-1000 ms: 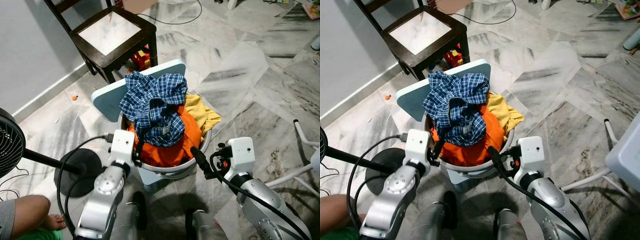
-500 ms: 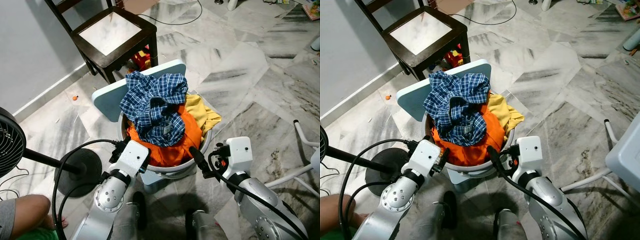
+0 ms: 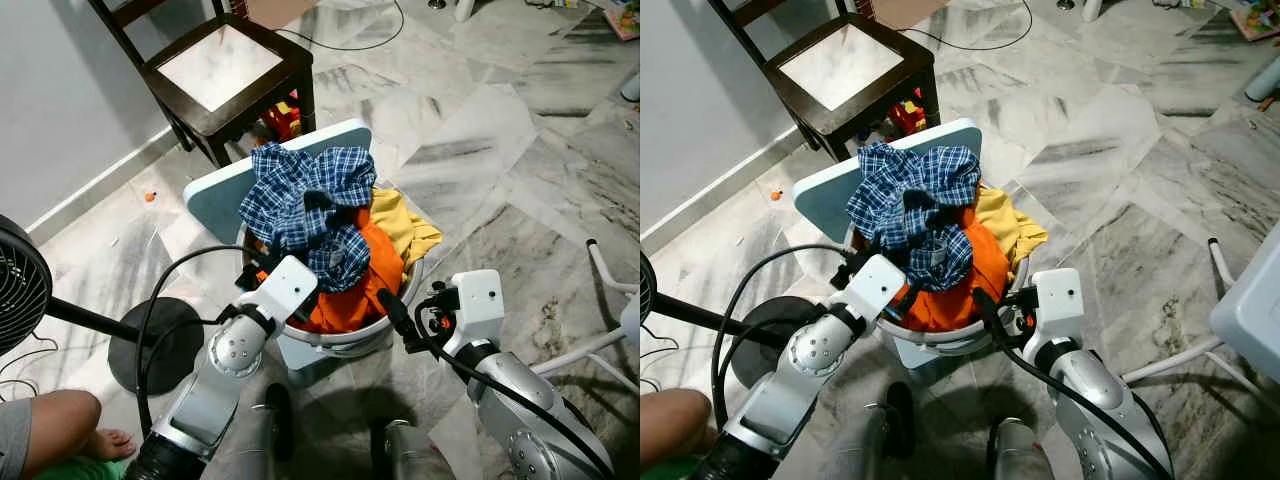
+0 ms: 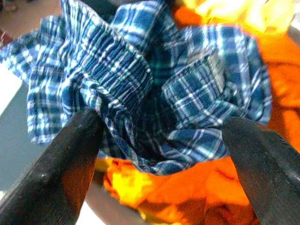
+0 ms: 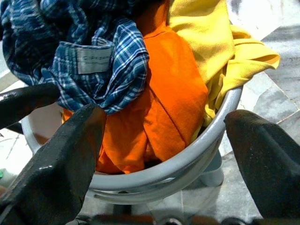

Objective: Hang hanger

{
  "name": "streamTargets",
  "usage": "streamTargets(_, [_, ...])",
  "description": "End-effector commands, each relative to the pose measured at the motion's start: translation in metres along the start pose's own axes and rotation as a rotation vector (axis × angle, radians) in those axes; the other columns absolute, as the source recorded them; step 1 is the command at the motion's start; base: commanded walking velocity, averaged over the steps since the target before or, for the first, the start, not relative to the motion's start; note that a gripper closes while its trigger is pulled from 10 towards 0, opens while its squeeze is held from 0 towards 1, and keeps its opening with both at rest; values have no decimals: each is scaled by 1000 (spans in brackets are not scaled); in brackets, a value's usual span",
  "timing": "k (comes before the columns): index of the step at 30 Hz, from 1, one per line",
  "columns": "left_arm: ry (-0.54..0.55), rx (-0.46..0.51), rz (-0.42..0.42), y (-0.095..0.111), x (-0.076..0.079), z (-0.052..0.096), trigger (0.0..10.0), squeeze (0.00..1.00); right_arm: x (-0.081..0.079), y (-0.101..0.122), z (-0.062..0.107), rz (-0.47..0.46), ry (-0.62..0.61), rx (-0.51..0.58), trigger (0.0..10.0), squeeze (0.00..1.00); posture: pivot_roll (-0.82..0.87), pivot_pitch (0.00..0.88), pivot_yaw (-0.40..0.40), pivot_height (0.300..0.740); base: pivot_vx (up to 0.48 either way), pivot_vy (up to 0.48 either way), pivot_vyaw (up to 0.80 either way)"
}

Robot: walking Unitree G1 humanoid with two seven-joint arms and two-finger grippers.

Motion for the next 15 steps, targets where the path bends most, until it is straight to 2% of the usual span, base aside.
streamTargets(1, [-38, 17, -3, 4, 13, -1, 10000, 1000, -1, -7, 2, -7, -5, -19, 10000, 0, -80, 309, 57, 740, 0, 0, 0])
streamTargets(5, [-61, 52, 6, 16, 23, -2, 10000, 1000, -2, -6, 0, -7, -1, -16, 10000, 0, -80, 308, 58, 740, 0, 0, 0])
streamTargets(8, [-55, 69, 11, 24, 26, 0, 10000, 1000, -1, -6, 0, -6, -1, -16, 10000, 0, -78, 308, 58, 740, 0, 0, 0])
streamTargets(9, [-52, 71, 9, 25, 26, 1, 10000, 918, -1, -6, 0, -5, -1, -16, 10000, 0, -78, 308, 58, 740, 0, 0, 0])
streamTargets(10, [-50, 75, 9, 27, 26, 2, 10000, 710, -1, -6, 0, -5, -1, -16, 10000, 0, -78, 308, 58, 740, 0, 0, 0])
streamTargets(14, [-5, 114, -38, 39, 22, 12, 10000, 694, -1, -6, 0, -5, -1, -17, 10000, 0, -76, 307, 59, 740, 0, 0, 0])
streamTargets(15, [8, 119, -46, 41, 21, 14, 10000, 608, -1, -6, 0, -5, -1, -17, 10000, 0, -76, 307, 59, 740, 0, 0, 0])
Point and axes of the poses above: a point about 5 cm out from each wrist's last joint towards the gripper, its own z axis pointing back from the gripper into the wrist, its own y axis along the axis of the wrist's last joint, x = y × z, the point moved 6 cm from there along -z, pointing out of the wrist towards the gripper, and after that the axes turned 9 degrees about -z, right-handed, at the moved point
